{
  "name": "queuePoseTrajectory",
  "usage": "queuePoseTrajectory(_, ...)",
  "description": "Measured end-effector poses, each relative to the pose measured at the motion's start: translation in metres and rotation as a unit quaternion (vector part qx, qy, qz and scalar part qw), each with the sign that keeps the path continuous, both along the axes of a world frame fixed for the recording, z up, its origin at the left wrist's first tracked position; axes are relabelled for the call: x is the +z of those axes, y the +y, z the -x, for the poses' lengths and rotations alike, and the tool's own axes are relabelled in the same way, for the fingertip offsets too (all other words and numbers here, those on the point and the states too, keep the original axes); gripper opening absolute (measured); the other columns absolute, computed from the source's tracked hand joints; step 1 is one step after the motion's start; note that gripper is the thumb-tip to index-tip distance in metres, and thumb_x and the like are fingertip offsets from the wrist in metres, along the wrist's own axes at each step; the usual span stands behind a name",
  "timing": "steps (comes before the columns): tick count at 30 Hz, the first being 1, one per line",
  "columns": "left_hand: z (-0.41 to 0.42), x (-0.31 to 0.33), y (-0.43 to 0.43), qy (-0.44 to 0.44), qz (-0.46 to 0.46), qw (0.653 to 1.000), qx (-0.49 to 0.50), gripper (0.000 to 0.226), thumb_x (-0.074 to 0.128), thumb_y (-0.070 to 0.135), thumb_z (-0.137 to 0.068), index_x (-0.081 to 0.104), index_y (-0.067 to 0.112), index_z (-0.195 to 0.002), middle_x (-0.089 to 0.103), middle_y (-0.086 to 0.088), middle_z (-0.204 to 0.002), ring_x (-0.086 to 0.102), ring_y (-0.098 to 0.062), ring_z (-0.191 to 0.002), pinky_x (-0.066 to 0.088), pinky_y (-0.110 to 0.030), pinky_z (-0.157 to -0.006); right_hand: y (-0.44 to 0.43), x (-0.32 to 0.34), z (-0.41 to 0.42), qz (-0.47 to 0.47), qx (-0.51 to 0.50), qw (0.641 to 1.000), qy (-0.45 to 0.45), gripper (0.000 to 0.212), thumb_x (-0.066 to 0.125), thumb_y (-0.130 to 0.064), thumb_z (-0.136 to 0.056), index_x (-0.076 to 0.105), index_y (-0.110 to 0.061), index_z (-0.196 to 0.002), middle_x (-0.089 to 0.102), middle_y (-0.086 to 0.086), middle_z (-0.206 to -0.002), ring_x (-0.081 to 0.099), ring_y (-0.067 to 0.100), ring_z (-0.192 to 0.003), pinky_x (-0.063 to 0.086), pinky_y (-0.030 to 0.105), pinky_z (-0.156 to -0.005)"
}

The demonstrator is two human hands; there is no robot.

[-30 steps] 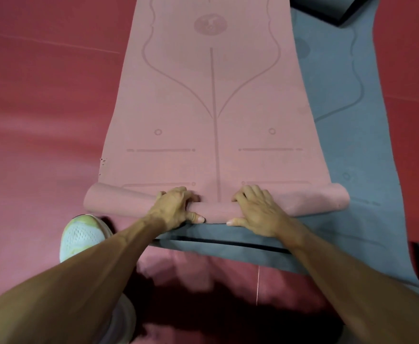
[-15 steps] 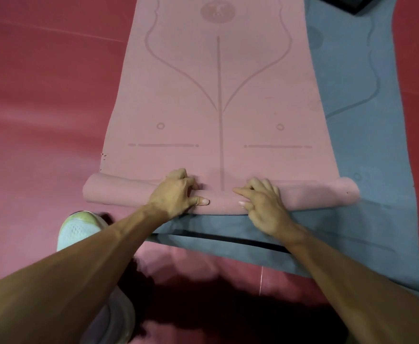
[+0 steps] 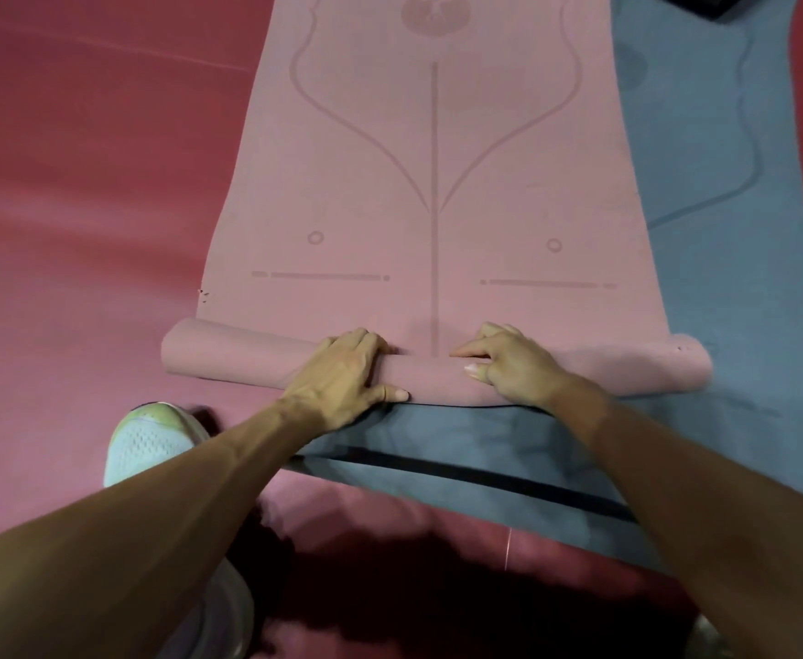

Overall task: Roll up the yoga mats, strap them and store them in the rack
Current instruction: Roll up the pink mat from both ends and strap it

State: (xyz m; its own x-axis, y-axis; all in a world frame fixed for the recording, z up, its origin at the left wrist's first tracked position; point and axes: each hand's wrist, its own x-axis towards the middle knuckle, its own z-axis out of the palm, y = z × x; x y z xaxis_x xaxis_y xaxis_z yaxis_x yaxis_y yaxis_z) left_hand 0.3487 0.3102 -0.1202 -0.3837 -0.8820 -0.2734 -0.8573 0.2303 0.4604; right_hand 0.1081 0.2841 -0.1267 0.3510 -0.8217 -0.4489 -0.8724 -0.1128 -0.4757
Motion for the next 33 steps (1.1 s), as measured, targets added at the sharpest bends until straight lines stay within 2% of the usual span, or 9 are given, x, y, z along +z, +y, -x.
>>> queuePoseTrajectory(6, 0.003, -0.002, -0.019, 0.021, -0.035, 0.998, 0.037, 0.046, 0.075, 0.039, -0.078, 0.067, 0.011, -0.113, 0.044, -0.003, -0.101, 0.046, -0.025, -0.105, 0.034, -0.031, -0.097, -0.009, 0.005, -0.004, -0.012, -0.001, 1.000, 0.011, 0.030, 0.053, -0.026, -0.096, 0.064, -0.028, -0.124, 0.058, -0.002, -0.125, 0.047, 0.020, -0.124, 0.033, 0.040, -0.107)
queuePoseTrajectory(11, 0.001, 0.000, -0.042, 0.000, -0.111, 0.994, -0.002, 0.034, 0.067, 0.037, -0.086, 0.060, 0.006, -0.099, 0.039, -0.003, -0.096, 0.045, -0.026, -0.100, 0.036, -0.033, -0.091, 0.010, 0.001, 0.000, 0.118, -0.008, 0.992, 0.037, 0.028, 0.044, -0.032, -0.101, 0.063, -0.029, -0.121, 0.060, -0.006, -0.119, 0.047, 0.016, -0.120, 0.023, 0.034, -0.097)
queuePoseTrajectory(14, -0.001, -0.006, -0.051, 0.006, -0.119, 0.993, -0.009, 0.032, 0.064, 0.041, -0.086, 0.056, 0.011, -0.095, 0.042, -0.002, -0.095, 0.045, -0.022, -0.096, 0.037, -0.034, -0.090, 0.022, -0.003, -0.001, 0.234, -0.041, 0.971, 0.018, 0.031, 0.042, -0.035, -0.097, 0.069, -0.024, -0.105, 0.064, -0.003, -0.098, 0.059, 0.024, -0.098, 0.028, 0.036, -0.086)
queuePoseTrajectory(16, -0.001, -0.006, -0.059, 0.023, -0.138, 0.990, -0.016, 0.039, 0.061, 0.053, -0.076, 0.050, 0.018, -0.091, 0.048, -0.003, -0.095, 0.046, -0.021, -0.094, 0.037, -0.032, -0.082, 0.030, -0.005, 0.001, 0.283, -0.021, 0.958, 0.037, 0.033, 0.041, -0.037, -0.095, 0.069, -0.022, -0.103, 0.064, -0.004, -0.096, 0.061, 0.024, -0.091, 0.032, 0.037, -0.084)
queuePoseTrajectory(19, 0.000, -0.004, -0.066, 0.026, -0.160, 0.986, -0.040, 0.035, 0.056, 0.052, -0.069, 0.043, 0.022, -0.082, 0.050, -0.002, -0.091, 0.044, -0.020, -0.085, 0.030, -0.028, -0.071, 0.036, -0.004, 0.003, 0.261, 0.024, 0.963, 0.063, 0.044, 0.039, -0.048, -0.093, 0.063, -0.019, -0.115, 0.063, -0.003, -0.107, 0.059, 0.022, -0.098, 0.035, 0.040, -0.089)
queuePoseTrajectory(22, 0.001, -0.004, -0.065, 0.032, -0.150, 0.988, -0.037, 0.030, 0.065, 0.042, -0.082, 0.039, 0.028, -0.075, 0.046, 0.002, -0.087, 0.043, -0.019, -0.085, 0.028, -0.027, -0.069, 0.032, -0.006, 0.001, 0.223, 0.053, 0.968, 0.108, 0.061, 0.031, -0.063, -0.088, 0.058, -0.019, -0.120, 0.059, -0.003, -0.111, 0.055, 0.021, -0.101, 0.035, 0.043, -0.090)
queuePoseTrajectory(26, 0.002, -0.003, -0.058, -0.033, -0.111, 0.993, -0.029, 0.026, 0.051, 0.044, -0.094, 0.049, 0.018, -0.098, 0.052, -0.002, -0.107, 0.049, -0.025, -0.106, 0.039, -0.038, -0.090, 0.016, -0.006, 0.001, 0.247, 0.062, 0.960, 0.118, 0.058, 0.031, -0.064, -0.089, 0.058, -0.019, -0.113, 0.060, -0.003, -0.102, 0.058, 0.022, -0.092, 0.040, 0.041, -0.083)
queuePoseTrajectory(29, 0.012, 0.004, -0.051, -0.110, -0.058, 0.992, -0.031, 0.040, 0.032, 0.046, -0.100, 0.051, 0.018, -0.121, 0.054, -0.004, -0.121, 0.046, -0.025, -0.116, 0.035, -0.038, -0.095, 0.003, -0.008, 0.003, 0.256, 0.065, 0.958, 0.109, 0.055, 0.029, -0.063, -0.090, 0.058, -0.020, -0.104, 0.059, -0.002, -0.095, 0.058, 0.023, -0.089, 0.042, 0.041, -0.078)
queuePoseTrajectory(33, 0.016, 0.004, -0.045, -0.169, -0.001, 0.984, -0.056, 0.051, 0.014, 0.048, -0.100, 0.049, 0.025, -0.130, 0.054, -0.003, -0.124, 0.046, -0.024, -0.118, 0.029, -0.036, -0.101, -0.011, -0.007, -0.001, 0.228, 0.062, 0.964, 0.124, 0.059, 0.024, -0.064, -0.088, 0.059, -0.019, -0.103, 0.054, 0.004, -0.097, 0.052, 0.028, -0.094, 0.039, 0.043, -0.082)
